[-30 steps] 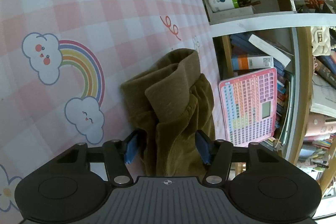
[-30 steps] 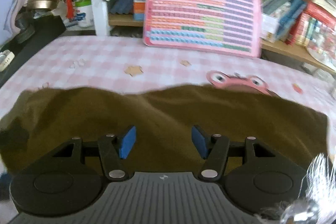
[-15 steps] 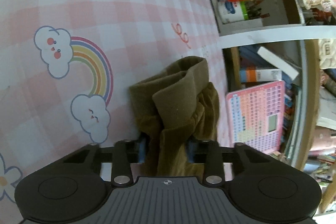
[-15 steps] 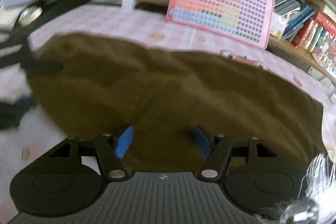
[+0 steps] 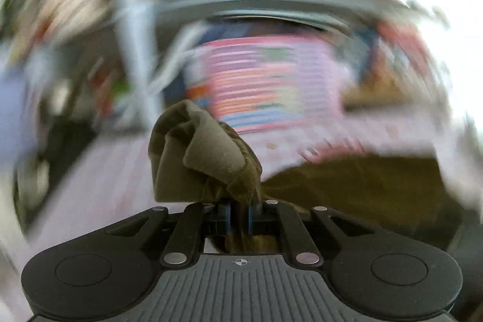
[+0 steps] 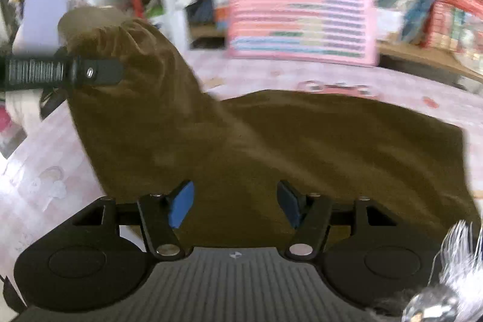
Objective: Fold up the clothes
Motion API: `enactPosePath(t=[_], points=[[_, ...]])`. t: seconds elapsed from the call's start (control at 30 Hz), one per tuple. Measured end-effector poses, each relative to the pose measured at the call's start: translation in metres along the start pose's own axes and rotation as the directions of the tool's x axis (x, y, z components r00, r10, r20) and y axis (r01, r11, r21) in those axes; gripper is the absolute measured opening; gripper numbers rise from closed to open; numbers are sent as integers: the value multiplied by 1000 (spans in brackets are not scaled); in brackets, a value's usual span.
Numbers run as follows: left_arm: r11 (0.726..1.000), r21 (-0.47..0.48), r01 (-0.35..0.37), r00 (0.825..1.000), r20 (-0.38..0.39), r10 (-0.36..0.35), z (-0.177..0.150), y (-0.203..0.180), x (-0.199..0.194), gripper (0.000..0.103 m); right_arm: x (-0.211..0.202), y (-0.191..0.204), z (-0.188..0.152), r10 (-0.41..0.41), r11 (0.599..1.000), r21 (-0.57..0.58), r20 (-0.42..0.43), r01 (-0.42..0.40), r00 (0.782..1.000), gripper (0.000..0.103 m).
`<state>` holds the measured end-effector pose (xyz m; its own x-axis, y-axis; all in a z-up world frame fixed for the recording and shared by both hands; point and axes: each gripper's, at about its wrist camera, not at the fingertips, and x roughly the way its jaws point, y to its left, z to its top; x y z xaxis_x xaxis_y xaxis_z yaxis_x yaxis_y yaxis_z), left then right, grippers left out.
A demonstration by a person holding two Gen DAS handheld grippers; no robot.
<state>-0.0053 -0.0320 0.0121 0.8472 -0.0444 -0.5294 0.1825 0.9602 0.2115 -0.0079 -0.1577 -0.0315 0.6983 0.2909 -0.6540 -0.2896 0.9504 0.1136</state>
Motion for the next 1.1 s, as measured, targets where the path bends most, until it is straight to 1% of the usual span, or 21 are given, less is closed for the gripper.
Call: enactPosePath(t=[0.03, 0.07, 0.1, 0.13, 0.17, 0.2, 0.23, 0.33, 0.4, 0.43, 0.53, 0.6, 0.7, 0.77, 0.8, 0.83, 0.87, 0.9, 0.93, 1.0, 1.1], points=[[993, 120, -10, 1000, -12, 12, 2, -24, 2, 10, -8, -15, -3, -13, 1000, 21, 2, 13, 1000, 60], [976, 217, -16, 999, -28, 23, 3, -45, 4, 19, -15, -30, -8, -25, 999, 43, -1, 25, 1000, 60], [970, 244, -10, 998, -64, 26, 2, -60, 8, 20, -21, -47, -13, -37, 997, 68, -10, 37, 999, 60], [963, 271, -2, 995, -99, 30, 1, -74, 12, 28, -27, -64, -18, -45, 994, 95, -25, 47, 999, 60], [955, 297, 6, 990, -134, 35, 0, -89, 16, 44, -31, -81, -25, -50, 991, 124, -42, 54, 998, 60], [952, 305, 19, 986, -166, 33, -1, -100, 18, 52, -32, -94, -29, -31, 986, 159, -64, 41, 997, 60], [966, 254, 46, 982, -188, 2, -1, -99, 16, 58, -32, -107, -32, -11, 981, 194, -85, 27, 996, 60], [989, 89, 118, 966, -239, -94, -1, -95, 7, 65, -33, -138, -40, 74, 958, 285, -130, -34, 989, 60], [989, -69, 130, 967, -212, -142, -3, -78, -7, 77, -32, -147, -40, 160, 940, 323, -139, -108, 977, 62], [978, -170, 124, 970, -189, -156, -6, -66, -16, 83, -30, -148, -36, 218, 928, 335, -137, -162, 966, 62], [900, -432, 58, 979, -152, -135, -23, -37, -36, 84, -12, -153, -24, 416, 824, 474, -132, -311, 900, 70], [825, -565, 1, 983, -149, -104, -36, -21, -47, 84, 7, -152, -16, 520, 728, 580, -121, -364, 846, 85], [747, -662, -65, 986, -156, -52, -55, -10, -67, 84, 37, -146, -10, 589, 615, 719, -145, -324, 795, 85], [730, -675, -111, 986, -170, -7, -61, -10, -79, 84, 52, -141, -4, 594, 590, 750, -152, -300, 790, 85], [723, -679, -128, 984, -175, 10, -63, -10, -83, 84, 59, -139, -1, 596, 578, 764, -155, -287, 788, 80], [718, -682, -141, 984, -178, 24, -64, -11, -86, 84, 64, -136, 3, 578, 585, 768, -168, -262, 799, 69], [714, -683, -151, 983, -178, 38, -65, -10, -90, 84, 63, -132, 9, 583, 597, 750, -162, -285, 797, 37], [710, -685, -162, 983, -177, 53, -66, -10, -93, 84, 61, -128, 16, 589, 609, 730, -154, -310, 793, 27], [706, -687, -172, 982, -176, 68, -67, -9, -97, 84, 60, -123, 23, 595, 620, 709, -147, -336, 790, 25], [706, -686, -178, 981, -177, 75, -66, -10, -99, 84, 34, -117, 37, 654, 642, 560, -41, -524, 756, 23], [712, -681, -171, 982, -178, 66, -64, -14, -97, 84, 44, -129, 26, 619, 662, 587, -78, -466, 781, 22]])
